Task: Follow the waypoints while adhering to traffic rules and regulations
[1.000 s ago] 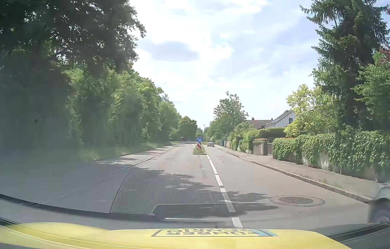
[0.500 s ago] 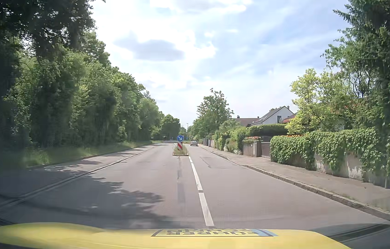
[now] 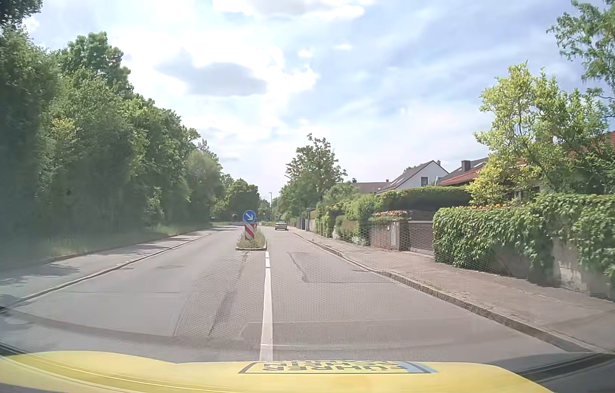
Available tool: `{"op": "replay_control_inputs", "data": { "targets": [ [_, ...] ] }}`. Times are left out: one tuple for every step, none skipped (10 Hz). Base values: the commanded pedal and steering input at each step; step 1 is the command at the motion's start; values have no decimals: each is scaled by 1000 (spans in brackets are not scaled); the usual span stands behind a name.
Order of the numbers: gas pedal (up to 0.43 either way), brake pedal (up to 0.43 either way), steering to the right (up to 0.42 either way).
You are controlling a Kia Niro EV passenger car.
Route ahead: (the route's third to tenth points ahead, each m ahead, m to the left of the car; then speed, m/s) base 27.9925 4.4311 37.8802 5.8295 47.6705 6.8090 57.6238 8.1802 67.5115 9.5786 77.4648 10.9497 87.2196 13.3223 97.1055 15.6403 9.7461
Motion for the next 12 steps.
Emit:
{"op": "replay_control_inputs", "data": {
  "targets": [
    [130,0,12],
    [130,0,0],
    [130,0,-10],
    [130,0,-14],
    [130,0,-16],
    [130,0,-21],
    [110,0,-30],
    [87,0,-38],
    [79,0,-41],
    [79,0,-40],
    [79,0,-40],
    [79,0,-38]
  ]
}}
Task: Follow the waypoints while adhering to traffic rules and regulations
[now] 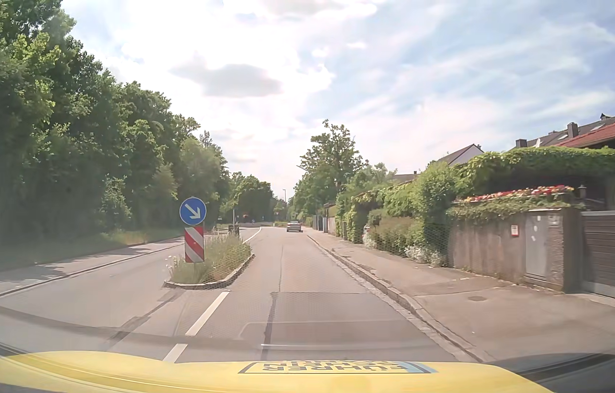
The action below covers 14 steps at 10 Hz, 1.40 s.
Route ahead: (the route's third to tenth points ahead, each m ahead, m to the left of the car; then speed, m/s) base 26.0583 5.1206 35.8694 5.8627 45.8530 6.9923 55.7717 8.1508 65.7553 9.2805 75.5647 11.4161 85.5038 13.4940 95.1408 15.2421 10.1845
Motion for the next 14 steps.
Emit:
{"op": "replay_control_inputs", "data": {
  "targets": [
    [79,0,-37],
    [79,0,-36],
    [79,0,-35],
    [79,0,-29],
    [79,0,-20],
    [79,0,-13],
    [79,0,-12],
    [79,0,-13],
    [79,0,-15],
    [79,0,-16],
    [79,0,-16],
    [79,0,-17],
    [79,0,-19],
    [79,0,-21]
  ]
}}
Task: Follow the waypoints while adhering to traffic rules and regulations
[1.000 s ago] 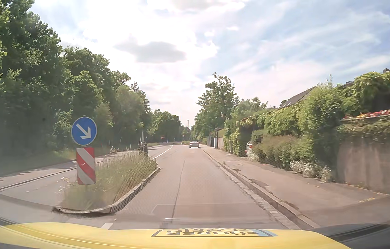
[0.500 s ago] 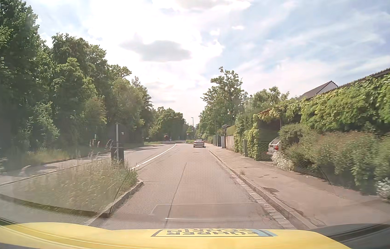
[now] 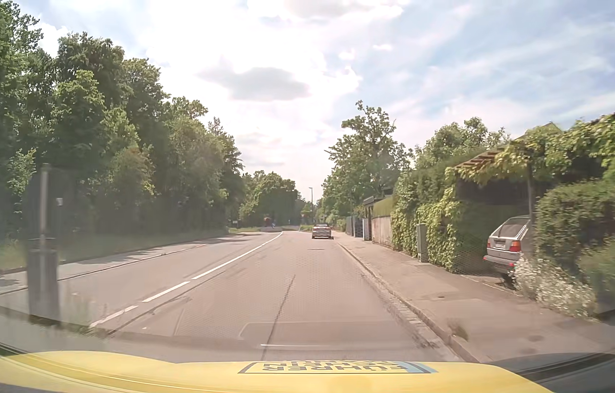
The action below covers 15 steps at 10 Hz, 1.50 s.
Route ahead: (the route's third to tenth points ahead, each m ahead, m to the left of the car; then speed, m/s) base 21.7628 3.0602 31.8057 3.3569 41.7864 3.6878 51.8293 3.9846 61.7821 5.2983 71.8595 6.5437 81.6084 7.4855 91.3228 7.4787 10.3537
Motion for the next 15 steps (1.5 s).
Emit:
{"op": "replay_control_inputs", "data": {
  "targets": [
    [79,0,-21],
    [67,0,-24],
    [59,0,-25],
    [59,0,-25],
    [59,0,-25],
    [59,0,-25],
    [59,0,-25],
    [47,0,-25],
    [47,0,-25],
    [39,0,-23],
    [39,0,-17],
    [39,0,-12],
    [39,0,-6],
    [39,0,-6],
    [39,0,-6]
  ]
}}
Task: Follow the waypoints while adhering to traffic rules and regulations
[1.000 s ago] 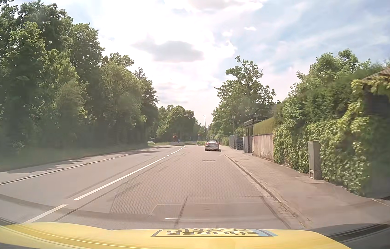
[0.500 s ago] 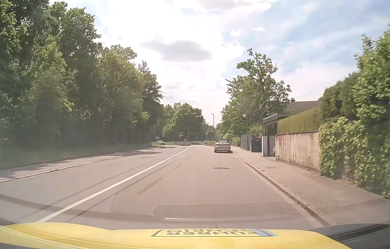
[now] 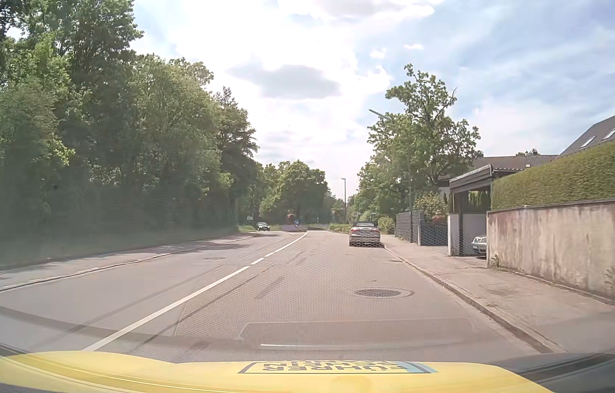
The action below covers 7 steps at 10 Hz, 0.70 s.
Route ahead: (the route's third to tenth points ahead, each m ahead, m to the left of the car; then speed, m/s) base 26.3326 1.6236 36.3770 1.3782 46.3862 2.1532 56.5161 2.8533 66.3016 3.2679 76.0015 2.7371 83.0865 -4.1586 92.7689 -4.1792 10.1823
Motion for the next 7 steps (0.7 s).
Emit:
{"op": "replay_control_inputs", "data": {
  "targets": [
    [39,0,-6],
    [39,0,-6],
    [39,0,-6],
    [39,0,-6],
    [39,0,-6],
    [39,0,-6],
    [39,0,-6]
  ]
}}
